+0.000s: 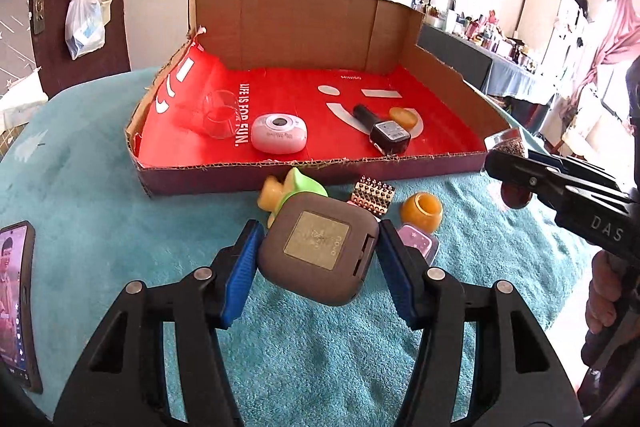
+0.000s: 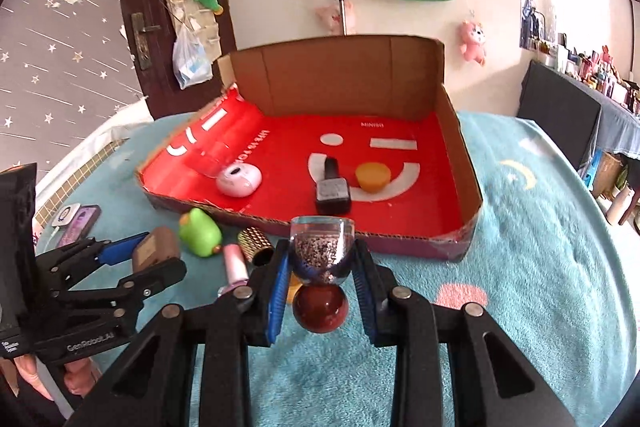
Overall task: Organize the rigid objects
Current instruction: 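Grasp the brown square case with the left gripper while the right grasps the red bead bottle, then carry the brown case and bead bottle into the red box with both grippers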
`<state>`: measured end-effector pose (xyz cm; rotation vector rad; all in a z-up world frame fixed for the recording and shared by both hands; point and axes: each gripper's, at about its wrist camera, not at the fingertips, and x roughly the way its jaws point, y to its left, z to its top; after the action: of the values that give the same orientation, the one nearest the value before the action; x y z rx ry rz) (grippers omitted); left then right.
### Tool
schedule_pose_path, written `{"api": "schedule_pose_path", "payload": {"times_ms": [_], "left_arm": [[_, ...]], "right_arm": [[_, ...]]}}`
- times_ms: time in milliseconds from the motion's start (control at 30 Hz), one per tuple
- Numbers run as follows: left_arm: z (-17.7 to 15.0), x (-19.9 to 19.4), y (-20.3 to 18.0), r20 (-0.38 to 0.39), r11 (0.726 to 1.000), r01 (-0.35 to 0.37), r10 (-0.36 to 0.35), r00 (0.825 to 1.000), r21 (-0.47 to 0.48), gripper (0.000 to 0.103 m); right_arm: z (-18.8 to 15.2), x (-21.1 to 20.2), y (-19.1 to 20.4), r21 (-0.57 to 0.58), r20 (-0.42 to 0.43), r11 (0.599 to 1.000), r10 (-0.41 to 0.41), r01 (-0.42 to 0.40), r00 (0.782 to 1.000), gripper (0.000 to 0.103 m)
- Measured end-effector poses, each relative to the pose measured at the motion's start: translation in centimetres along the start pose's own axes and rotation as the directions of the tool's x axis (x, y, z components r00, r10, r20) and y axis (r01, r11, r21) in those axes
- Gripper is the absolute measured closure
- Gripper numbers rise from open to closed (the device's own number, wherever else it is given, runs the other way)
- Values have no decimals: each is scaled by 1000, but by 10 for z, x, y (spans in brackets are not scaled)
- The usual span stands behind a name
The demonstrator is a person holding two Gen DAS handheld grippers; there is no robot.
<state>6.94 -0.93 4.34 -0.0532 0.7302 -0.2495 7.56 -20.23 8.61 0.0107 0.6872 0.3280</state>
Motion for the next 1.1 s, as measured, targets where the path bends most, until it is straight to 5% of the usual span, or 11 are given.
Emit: {"api": "schedule_pose_path", "payload": {"times_ms": [533, 1100], "left_arm": [[1, 0, 1, -1, 1000, 7, -7, 1000, -2, 47], [45, 5, 2, 35, 999, 36, -37, 999, 36, 47]], "right_arm": [[-7, 4, -1, 13, -24, 1000, 10, -10, 1000, 70], [8, 17, -1, 7, -31, 1000, 30, -30, 999, 70]]}}
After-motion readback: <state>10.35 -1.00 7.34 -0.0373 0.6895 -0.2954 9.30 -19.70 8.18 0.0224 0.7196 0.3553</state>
